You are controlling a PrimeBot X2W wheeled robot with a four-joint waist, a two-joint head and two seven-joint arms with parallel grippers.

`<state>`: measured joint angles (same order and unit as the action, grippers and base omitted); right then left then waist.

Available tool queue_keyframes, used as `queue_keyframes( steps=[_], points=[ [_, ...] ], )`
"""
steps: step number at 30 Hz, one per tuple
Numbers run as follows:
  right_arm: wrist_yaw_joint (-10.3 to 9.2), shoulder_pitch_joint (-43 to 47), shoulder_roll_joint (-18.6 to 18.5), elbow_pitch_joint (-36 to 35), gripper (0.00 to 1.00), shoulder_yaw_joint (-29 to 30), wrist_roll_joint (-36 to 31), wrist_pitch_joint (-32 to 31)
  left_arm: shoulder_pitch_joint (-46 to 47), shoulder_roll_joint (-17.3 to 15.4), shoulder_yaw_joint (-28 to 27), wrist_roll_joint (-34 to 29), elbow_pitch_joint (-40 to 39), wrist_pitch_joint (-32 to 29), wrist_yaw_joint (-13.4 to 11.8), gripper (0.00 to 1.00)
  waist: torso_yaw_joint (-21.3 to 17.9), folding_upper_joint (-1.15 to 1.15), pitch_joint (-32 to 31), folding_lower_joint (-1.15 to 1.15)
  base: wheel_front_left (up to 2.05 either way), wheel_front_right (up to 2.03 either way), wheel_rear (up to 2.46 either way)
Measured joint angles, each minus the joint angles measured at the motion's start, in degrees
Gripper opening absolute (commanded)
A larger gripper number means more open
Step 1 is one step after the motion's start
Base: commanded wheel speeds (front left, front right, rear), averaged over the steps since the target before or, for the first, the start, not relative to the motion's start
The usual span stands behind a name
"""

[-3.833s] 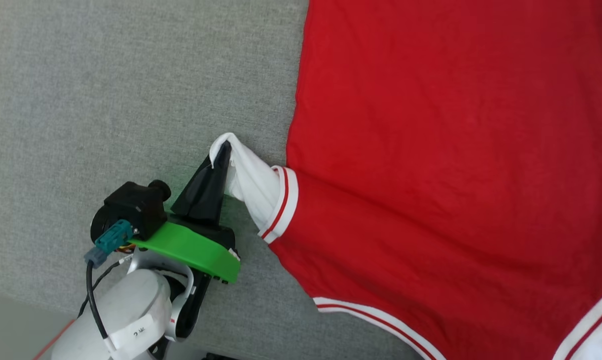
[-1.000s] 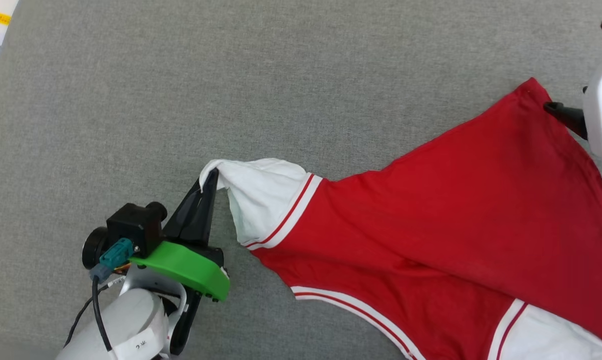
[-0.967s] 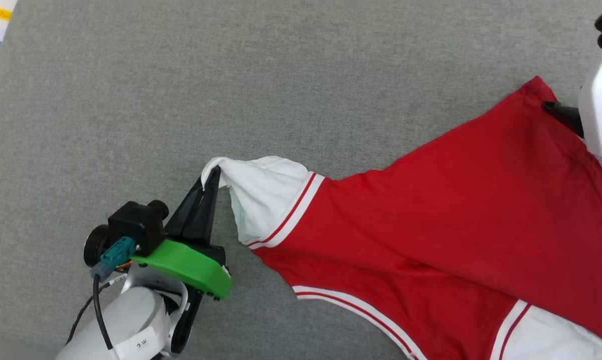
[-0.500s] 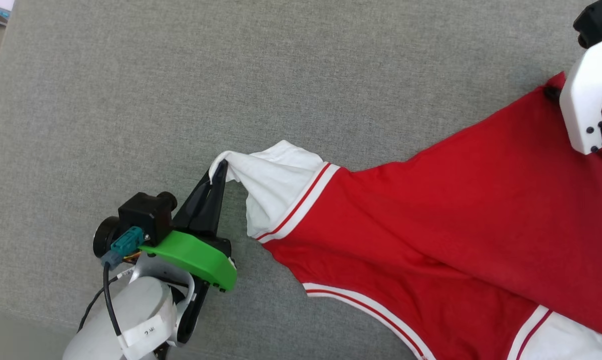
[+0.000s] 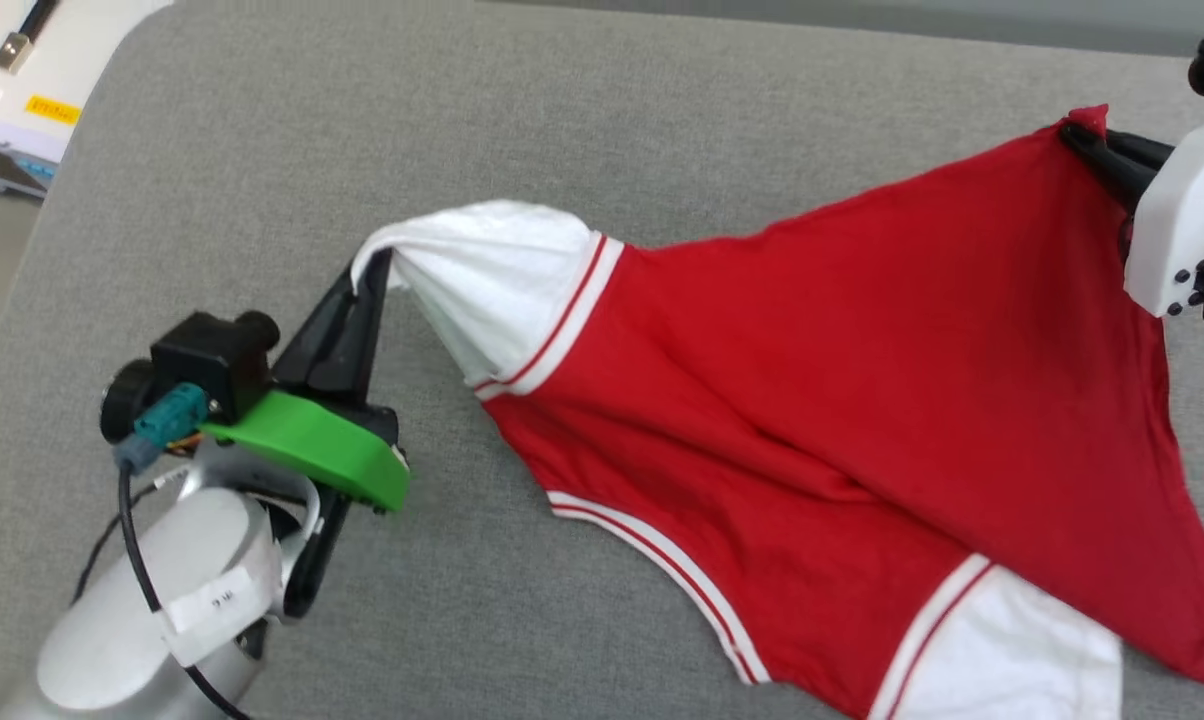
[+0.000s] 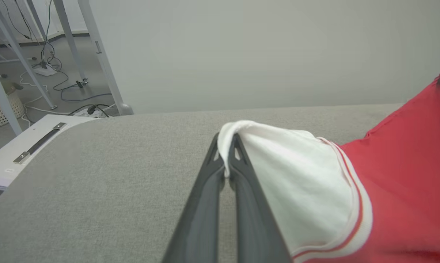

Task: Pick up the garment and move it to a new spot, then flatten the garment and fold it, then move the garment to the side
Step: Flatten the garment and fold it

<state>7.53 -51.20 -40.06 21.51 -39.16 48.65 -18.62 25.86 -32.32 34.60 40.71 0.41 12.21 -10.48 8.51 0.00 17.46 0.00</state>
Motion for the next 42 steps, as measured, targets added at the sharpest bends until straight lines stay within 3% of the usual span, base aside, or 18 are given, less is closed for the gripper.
queue_keyframes(
  steps=[6,12,21,28,34,42],
  points=[
    [0.00,0.70,0.41,-3.72,0.00,3.99,0.05,5.27,5.88,-2.60,-1.63,-0.37,-1.64,-2.81,0.37,0.00,-2.72,0.00,-3.42,0.00,0.00,0.00,0.00],
    [0.00,0.38,0.73,-7.03,0.00,8.44,-0.80,6.35,15.83,-3.68,-2.36,-1.98,-1.21,-5.97,2.94,0.00,-5.74,0.00,-4.64,0.00,0.00,0.00,0.00],
    [0.00,-11.89,2.42,-9.32,0.00,16.56,-6.16,4.43,40.29,-0.82,-3.48,-3.75,3.47,-10.81,7.97,0.00,-7.37,0.00,0.38,0.00,0.00,0.00,0.00],
    [0.00,-29.03,6.69,-3.82,0.00,19.44,-12.59,3.16,60.11,1.22,-5.14,-6.83,13.06,-11.96,10.48,0.00,-7.66,0.00,7.26,0.00,0.00,0.00,0.00],
    [0.00,-42.18,8.11,2.88,0.00,19.34,-16.60,3.99,74.16,3.36,-5.24,-8.81,21.72,-11.63,12.88,0.00,-7.93,0.00,12.50,0.01,0.00,0.00,0.00],
    [0.00,-49.44,10.47,10.67,0.00,16.55,-17.05,8.15,80.43,5.45,-3.83,-10.06,30.99,-8.67,14.90,0.00,-7.89,0.00,17.41,0.01,0.00,0.00,0.00]
  ],
)
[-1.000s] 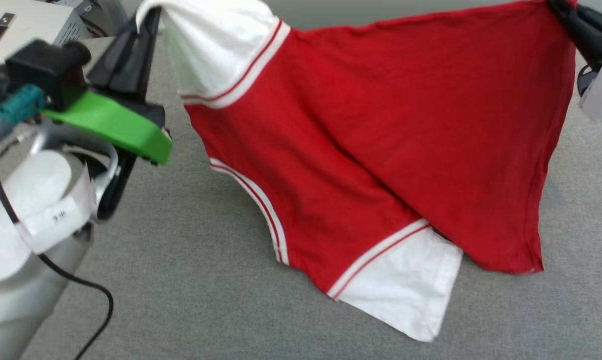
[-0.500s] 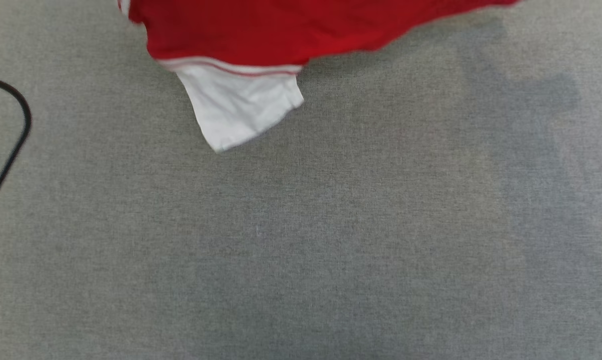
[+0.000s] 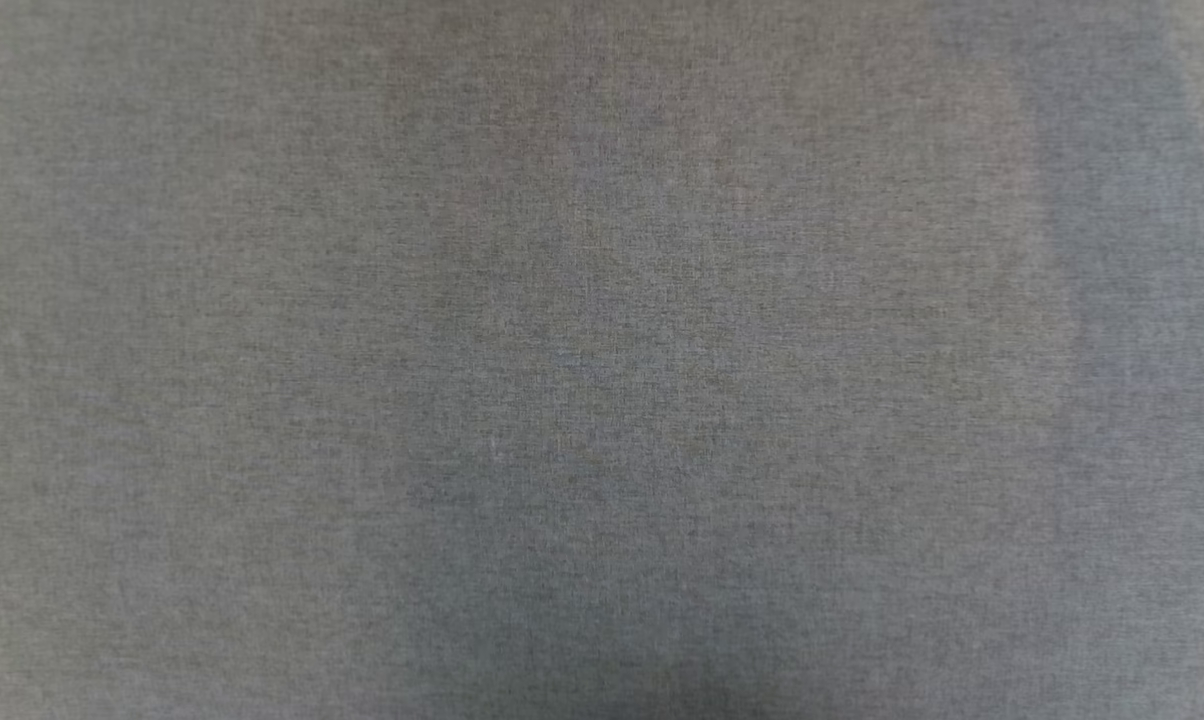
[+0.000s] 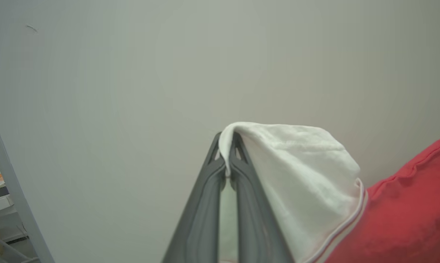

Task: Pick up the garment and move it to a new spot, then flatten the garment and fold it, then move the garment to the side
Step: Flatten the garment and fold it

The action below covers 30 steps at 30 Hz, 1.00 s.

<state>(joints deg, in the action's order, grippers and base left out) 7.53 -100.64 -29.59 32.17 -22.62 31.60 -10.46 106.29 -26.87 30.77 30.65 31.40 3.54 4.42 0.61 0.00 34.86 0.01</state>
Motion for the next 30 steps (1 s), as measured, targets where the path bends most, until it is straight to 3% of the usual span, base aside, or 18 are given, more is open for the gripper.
queue_keyframes(
  steps=[7,18,30],
  points=[
    [0.00,5.91,1.40,4.09,0.00,-5.52,3.25,3.63,-6.11,-0.22,1.99,0.08,4.68,4.04,0.98,0.00,-0.21,0.00,0.71,0.00,0.00,0.00,0.00],
    [0.00,26.86,0.16,3.22,0.00,-17.57,12.66,8.84,-32.75,-2.35,5.03,2.11,3.79,9.17,0.60,0.00,0.53,0.00,-6.19,0.00,0.00,0.00,0.00],
    [0.00,52.56,-7.37,-3.75,0.00,-27.29,21.60,12.40,-71.20,-4.71,7.66,8.64,-9.28,10.02,-7.65,0.00,1.69,0.00,-17.92,-0.01,0.00,0.00,0.00]
  ],
)
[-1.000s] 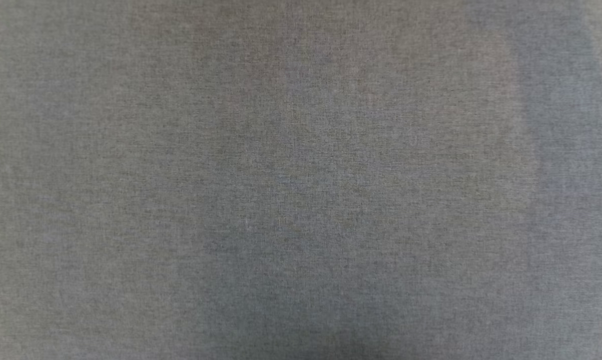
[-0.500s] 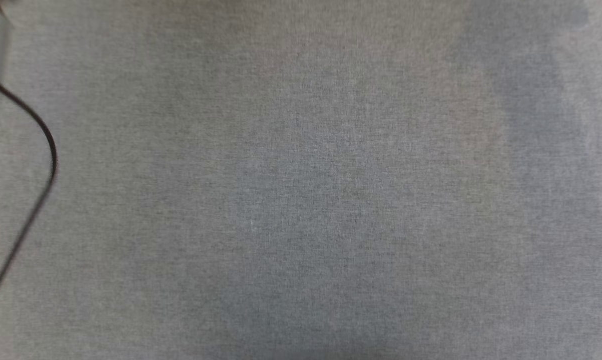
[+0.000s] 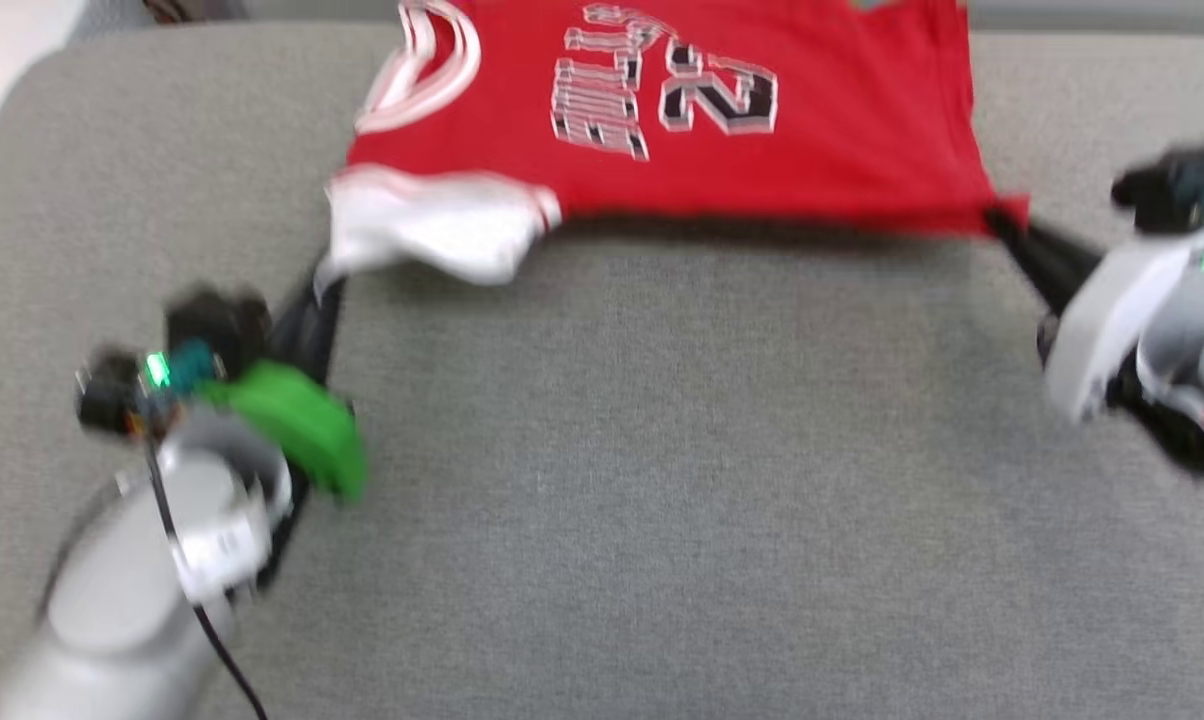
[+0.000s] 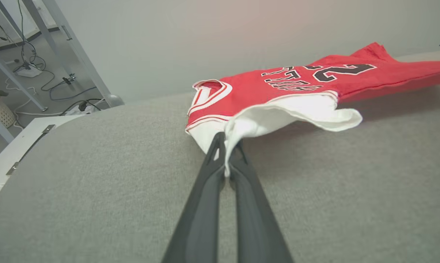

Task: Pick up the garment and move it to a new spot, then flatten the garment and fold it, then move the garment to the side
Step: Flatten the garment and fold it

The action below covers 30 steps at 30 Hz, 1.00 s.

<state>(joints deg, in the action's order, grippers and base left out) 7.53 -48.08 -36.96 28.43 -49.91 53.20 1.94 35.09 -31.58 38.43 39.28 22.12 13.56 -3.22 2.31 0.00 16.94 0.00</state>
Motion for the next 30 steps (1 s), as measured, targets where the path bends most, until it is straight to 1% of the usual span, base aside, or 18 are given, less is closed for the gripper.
queue_keyframes(
  steps=[5,10,15,19,22,25,27,30],
  points=[
    [0.01,11.11,-3.04,-3.27,0.00,-1.36,2.71,0.99,-13.68,-1.53,1.00,2.78,-5.28,-0.32,-3.85,0.00,0.50,0.00,-4.97,0.00,0.00,0.00,0.00],
    [0.01,21.82,-5.09,-6.20,0.00,-0.47,5.24,2.14,-25.35,-2.89,0.71,6.56,-11.01,-0.31,-7.75,0.00,0.85,0.00,-9.34,0.00,0.00,0.00,0.00],
    [0.01,31.23,-6.72,-9.29,0.00,1.58,6.14,2.30,-33.76,-3.64,1.01,9.06,-15.66,-0.60,-11.02,0.00,1.09,0.00,-12.65,0.00,0.00,0.00,0.00],
    [0.01,38.08,-8.10,-12.52,0.00,4.08,6.58,1.70,-39.69,-4.31,1.79,10.53,-19.45,-1.58,-13.00,0.00,1.16,0.00,-14.69,-0.01,0.00,0.00,0.00],
    [0.01,42.53,-8.91,-15.35,0.00,6.31,6.59,0.47,-42.51,-4.75,2.00,11.67,-21.85,-2.13,-13.97,0.00,1.20,0.00,-15.52,0.00,0.00,0.00,0.00],
    [0.01,45.42,-9.24,-17.74,0.00,9.12,6.55,-1.46,-43.39,-5.97,2.05,11.91,-23.53,-2.46,-15.21,0.00,1.19,0.00,-15.55,-0.01,0.00,0.00,0.00],
    [0.01,46.38,-9.04,-18.92,0.00,11.06,6.31,-2.67,-43.06,-6.35,1.87,11.54,-24.40,-2.45,-15.27,0.00,1.20,0.00,-15.27,0.00,0.00,0.00,0.00],
    [0.00,46.81,-8.10,-20.70,0.00,14.04,4.77,-4.98,-40.12,-6.64,2.16,8.95,-24.73,-2.83,-15.07,0.00,1.40,0.00,-14.83,0.00,0.00,0.00,0.00]
  ],
)
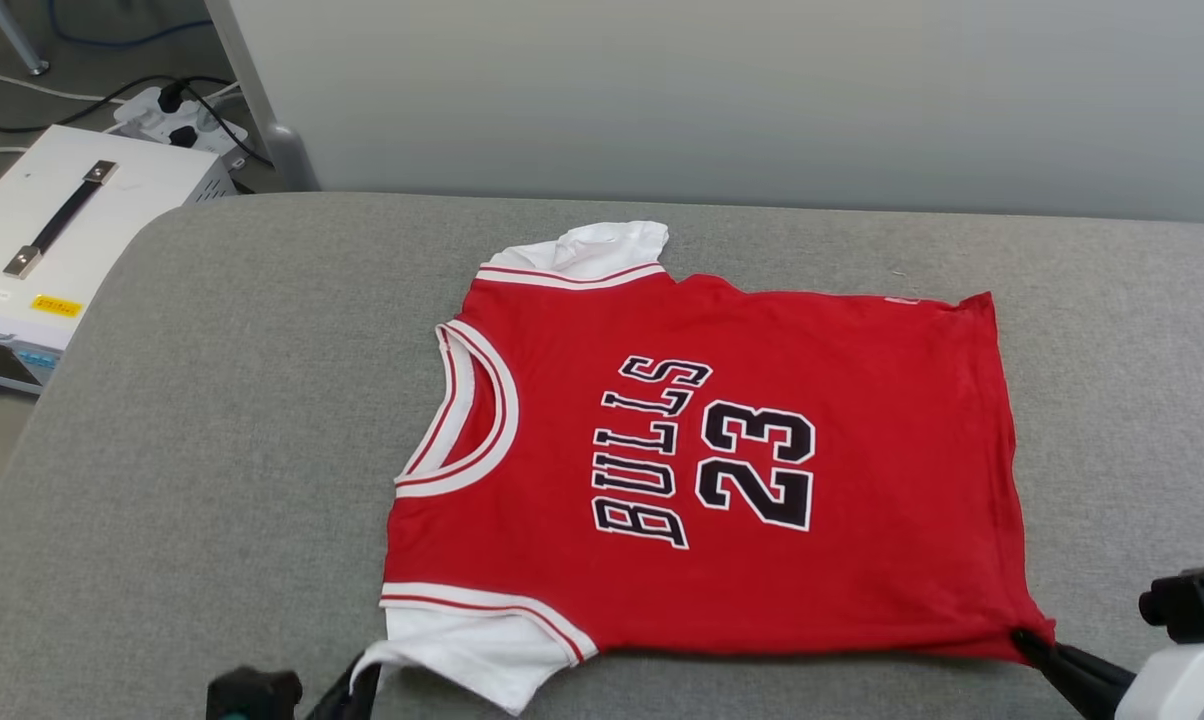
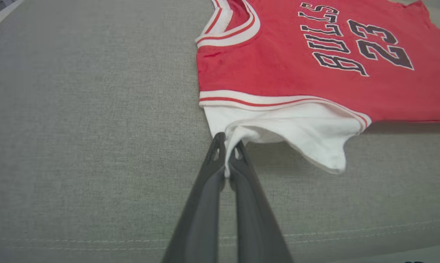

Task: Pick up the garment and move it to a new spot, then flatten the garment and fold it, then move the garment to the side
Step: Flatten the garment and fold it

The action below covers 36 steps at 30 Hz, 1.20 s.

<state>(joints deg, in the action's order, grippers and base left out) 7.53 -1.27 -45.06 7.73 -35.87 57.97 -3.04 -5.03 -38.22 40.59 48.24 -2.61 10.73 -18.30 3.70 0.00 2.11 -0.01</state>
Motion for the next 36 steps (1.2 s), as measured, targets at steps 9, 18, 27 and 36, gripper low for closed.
queue_keyframes(
  steps=[9,18,27,36],
  points=[
    [0.00,-3.15,3.35,-4.03,0.00,9.67,-3.50,-5.70,18.56,-0.15,0.42,-4.99,3.89,-4.06,6.00,0.00,-0.72,0.00,3.66,0.00,0.00,0.00,0.00],
    [0.00,-10.57,7.22,-4.41,0.00,13.91,-6.26,-9.92,33.09,2.34,0.34,-7.57,13.37,-5.82,11.71,0.00,-2.56,0.00,10.37,0.00,0.00,0.00,0.00],
    [0.00,-19.01,9.81,0.88,0.00,13.07,-8.45,-10.82,41.24,5.87,1.35,-9.02,25.66,-5.13,15.58,0.00,-3.97,0.00,17.88,0.01,0.00,0.00,0.00],
    [0.01,-22.70,10.78,6.38,0.00,9.49,-9.27,-9.71,43.60,9.66,2.26,-8.94,37.47,-1.91,19.61,0.00,-4.34,0.00,21.12,0.01,0.00,0.00,0.00]
  ],
)
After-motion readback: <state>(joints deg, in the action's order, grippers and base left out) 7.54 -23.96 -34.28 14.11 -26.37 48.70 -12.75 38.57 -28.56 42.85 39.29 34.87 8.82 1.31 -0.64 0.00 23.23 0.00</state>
